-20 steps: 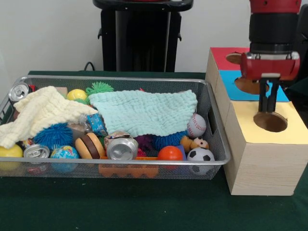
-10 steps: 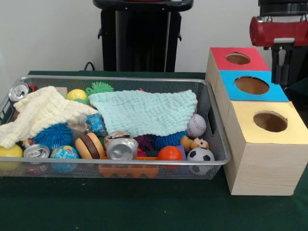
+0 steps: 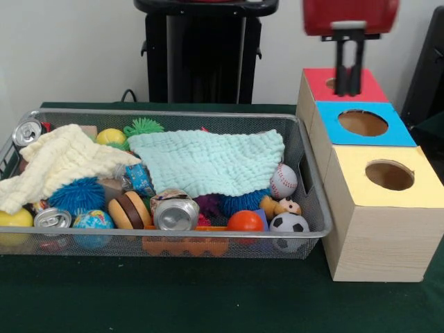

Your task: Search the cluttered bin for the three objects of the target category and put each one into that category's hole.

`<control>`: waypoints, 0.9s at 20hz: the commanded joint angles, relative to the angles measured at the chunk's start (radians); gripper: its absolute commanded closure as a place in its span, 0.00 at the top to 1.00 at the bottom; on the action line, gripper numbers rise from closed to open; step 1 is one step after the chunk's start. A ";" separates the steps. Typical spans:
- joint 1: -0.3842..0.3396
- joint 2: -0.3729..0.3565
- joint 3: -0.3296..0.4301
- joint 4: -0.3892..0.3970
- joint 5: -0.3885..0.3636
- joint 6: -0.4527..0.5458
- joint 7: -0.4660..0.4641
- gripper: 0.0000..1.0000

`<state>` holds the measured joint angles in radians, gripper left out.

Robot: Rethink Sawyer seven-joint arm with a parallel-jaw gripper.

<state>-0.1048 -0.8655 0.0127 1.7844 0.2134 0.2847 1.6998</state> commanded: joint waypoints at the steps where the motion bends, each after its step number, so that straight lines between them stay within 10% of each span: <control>1: -0.222 0.062 0.212 0.191 -0.174 -0.021 -0.126 0.00; 15: -0.238 0.155 0.206 0.078 -0.388 -0.021 -0.031 0.00; 16: -0.232 0.155 0.203 0.074 -0.403 -0.019 -0.005 1.00; 18: -0.228 0.155 0.199 0.082 -0.404 -0.049 0.020 1.00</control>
<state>-0.3197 -0.7577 0.1061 1.8355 -0.1228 0.2734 1.6998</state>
